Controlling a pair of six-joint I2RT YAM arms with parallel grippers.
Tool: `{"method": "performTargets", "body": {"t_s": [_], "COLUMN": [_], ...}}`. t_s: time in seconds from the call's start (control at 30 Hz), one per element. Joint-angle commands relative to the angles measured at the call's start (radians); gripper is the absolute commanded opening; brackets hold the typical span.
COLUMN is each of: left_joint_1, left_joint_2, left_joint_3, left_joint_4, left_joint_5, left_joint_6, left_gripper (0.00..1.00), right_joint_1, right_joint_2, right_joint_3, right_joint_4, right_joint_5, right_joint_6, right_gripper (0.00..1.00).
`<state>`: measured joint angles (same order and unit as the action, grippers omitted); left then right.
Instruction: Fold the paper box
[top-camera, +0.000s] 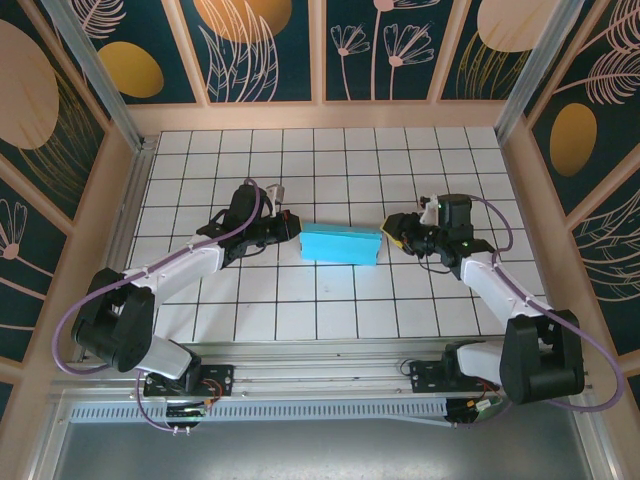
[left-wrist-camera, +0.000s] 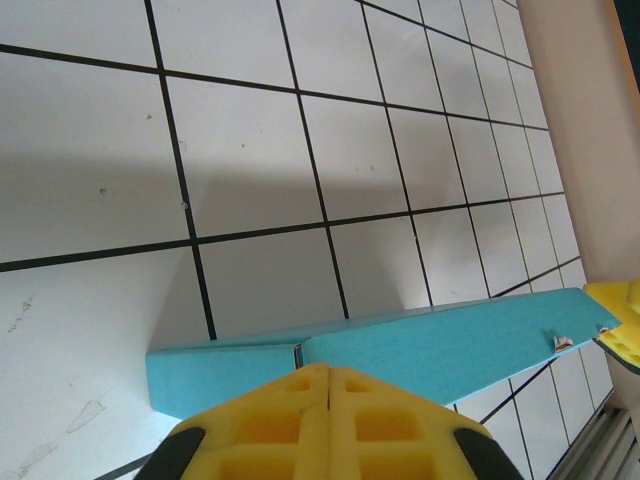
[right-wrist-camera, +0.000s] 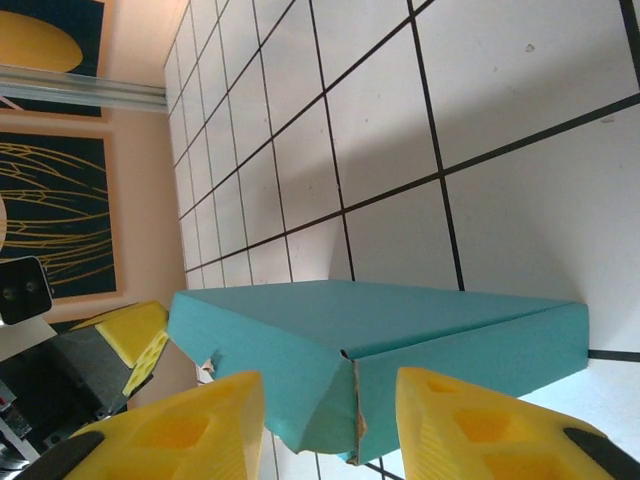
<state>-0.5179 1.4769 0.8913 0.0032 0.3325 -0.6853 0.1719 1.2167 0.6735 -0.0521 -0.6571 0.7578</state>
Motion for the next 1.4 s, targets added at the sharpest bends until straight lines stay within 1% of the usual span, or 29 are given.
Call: {"method": "performTargets", "body": {"t_s": [0.0,0.1,0.53,0.63,0.77,0.97,1.13,1.23,1.3,1.37], "left_joint_1": [0.002,0.002,0.002,0.002,0.003,0.002,0.002,0.002,0.002,0.002], "left_joint_2": [0.052,0.05,0.057,0.056,0.054,0.074,0.081,0.104,0.122,0.136], "left_joint_3": [-0.034,-0.033,-0.033,-0.038,-0.054,-0.088,-0.135,-0.174,-0.196,-0.212], "left_joint_4": [-0.189,-0.192,-0.192,-0.193,-0.194,-0.197,-0.208,-0.201,-0.199,-0.205], "left_joint_5": [-0.036,-0.038,-0.039,-0.042,-0.049,-0.065,-0.106,-0.106,-0.104,-0.133], "left_joint_6": [0.024,0.024,0.025,0.021,0.022,0.027,0.041,0.056,0.067,0.07], "left_gripper": [0.05,0.05,0.05,0.05,0.05,0.05,0.05,0.05,0.04,0.05], "right_joint_1": [0.008,0.009,0.027,0.027,0.027,0.029,0.029,0.031,0.031,0.034], "right_joint_2": [0.012,0.02,0.023,0.025,0.023,0.039,0.043,0.051,0.052,0.048], "right_joint_3": [-0.02,-0.027,-0.084,-0.104,-0.145,-0.185,-0.215,-0.213,-0.21,-0.204], "right_joint_4": [0.033,0.034,0.052,0.043,0.029,0.011,-0.039,-0.069,-0.079,-0.095], "right_joint_5": [-0.027,-0.027,-0.016,0.001,0.026,0.084,0.199,0.265,0.278,0.303], "right_joint_6": [0.009,0.009,0.007,-0.004,-0.025,-0.066,-0.135,-0.171,-0.185,-0.197], "right_gripper": [0.4,0.39,0.29,0.23,0.2,0.18,0.16,0.15,0.15,0.14]}}
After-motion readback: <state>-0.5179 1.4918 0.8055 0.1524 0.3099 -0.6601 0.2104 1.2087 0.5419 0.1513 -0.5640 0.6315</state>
